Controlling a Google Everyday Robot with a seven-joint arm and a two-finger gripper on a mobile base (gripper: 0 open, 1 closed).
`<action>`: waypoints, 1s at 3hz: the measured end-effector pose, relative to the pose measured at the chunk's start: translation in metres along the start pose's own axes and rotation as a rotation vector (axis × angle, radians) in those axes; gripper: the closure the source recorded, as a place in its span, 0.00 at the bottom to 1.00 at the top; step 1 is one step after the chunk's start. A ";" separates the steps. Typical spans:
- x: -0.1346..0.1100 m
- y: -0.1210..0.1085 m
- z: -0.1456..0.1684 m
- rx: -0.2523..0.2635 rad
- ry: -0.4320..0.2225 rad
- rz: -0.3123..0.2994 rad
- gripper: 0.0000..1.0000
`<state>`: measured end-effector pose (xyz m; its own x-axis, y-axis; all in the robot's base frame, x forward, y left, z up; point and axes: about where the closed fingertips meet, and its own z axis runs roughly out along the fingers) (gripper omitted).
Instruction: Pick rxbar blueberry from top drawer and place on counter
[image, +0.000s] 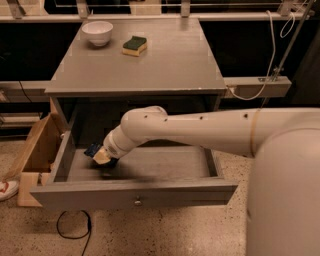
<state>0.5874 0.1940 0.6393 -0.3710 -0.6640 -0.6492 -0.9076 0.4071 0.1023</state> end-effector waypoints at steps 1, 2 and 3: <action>-0.015 -0.005 -0.039 -0.074 -0.108 -0.004 1.00; -0.007 -0.024 -0.092 -0.070 -0.188 -0.073 1.00; 0.001 -0.033 -0.135 -0.031 -0.239 -0.174 1.00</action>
Offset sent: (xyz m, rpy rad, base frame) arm 0.0126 -0.1316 0.1149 0.2226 -0.2777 0.2131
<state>0.5902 0.0955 0.7367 -0.1561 -0.5542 -0.8176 -0.9604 0.2787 -0.0055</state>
